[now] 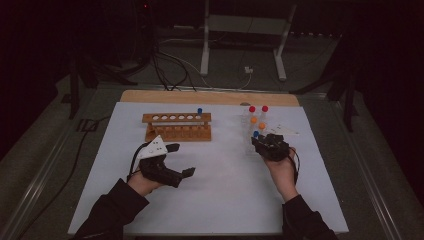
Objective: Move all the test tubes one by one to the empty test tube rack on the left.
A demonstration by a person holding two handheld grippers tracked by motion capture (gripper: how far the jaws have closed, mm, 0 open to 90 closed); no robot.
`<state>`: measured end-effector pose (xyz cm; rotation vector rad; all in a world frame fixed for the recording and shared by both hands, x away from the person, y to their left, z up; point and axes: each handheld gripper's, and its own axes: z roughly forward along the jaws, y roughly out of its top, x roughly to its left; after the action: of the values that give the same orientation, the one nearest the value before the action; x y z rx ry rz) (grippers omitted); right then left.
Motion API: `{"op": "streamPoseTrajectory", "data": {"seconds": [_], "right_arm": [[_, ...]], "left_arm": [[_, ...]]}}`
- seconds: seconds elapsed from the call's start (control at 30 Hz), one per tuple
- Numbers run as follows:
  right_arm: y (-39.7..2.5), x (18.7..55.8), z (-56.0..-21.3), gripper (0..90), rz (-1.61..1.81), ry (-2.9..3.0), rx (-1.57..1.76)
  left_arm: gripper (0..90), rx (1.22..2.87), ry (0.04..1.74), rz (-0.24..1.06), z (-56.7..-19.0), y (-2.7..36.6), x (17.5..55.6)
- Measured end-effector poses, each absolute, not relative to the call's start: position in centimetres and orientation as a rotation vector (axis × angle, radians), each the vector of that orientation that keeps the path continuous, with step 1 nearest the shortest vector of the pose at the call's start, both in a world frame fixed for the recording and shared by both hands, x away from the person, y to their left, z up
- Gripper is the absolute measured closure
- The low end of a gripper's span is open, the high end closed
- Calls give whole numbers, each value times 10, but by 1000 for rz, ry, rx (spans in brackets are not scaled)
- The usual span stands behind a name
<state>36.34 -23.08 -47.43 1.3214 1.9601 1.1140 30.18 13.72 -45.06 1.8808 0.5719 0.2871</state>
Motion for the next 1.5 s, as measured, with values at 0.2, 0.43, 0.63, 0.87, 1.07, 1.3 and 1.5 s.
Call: {"op": "streamPoseTrajectory", "data": {"seconds": [0.2,0.43,0.63,0.87,1.07,1.3,1.5], "right_arm": [[-228,367,-477,756,1108,1959,1323],[-224,367,-477,771,1083,1959,1294],[-225,360,-465,771,1097,1932,1256],[-225,350,-449,772,1113,1901,1201],[-223,339,-438,771,1123,1856,1182],[-210,324,-426,772,1173,1871,1096],[-188,314,-430,772,1206,1972,1028]], "left_arm": [[11,1893,574,296,-455,138,302],[10,1891,581,274,-455,139,304],[10,1905,576,277,-457,138,304],[11,1903,570,269,-454,139,304],[11,1898,564,250,-450,138,303],[11,1902,545,248,-447,135,301],[11,1906,525,253,-444,131,297]]}}
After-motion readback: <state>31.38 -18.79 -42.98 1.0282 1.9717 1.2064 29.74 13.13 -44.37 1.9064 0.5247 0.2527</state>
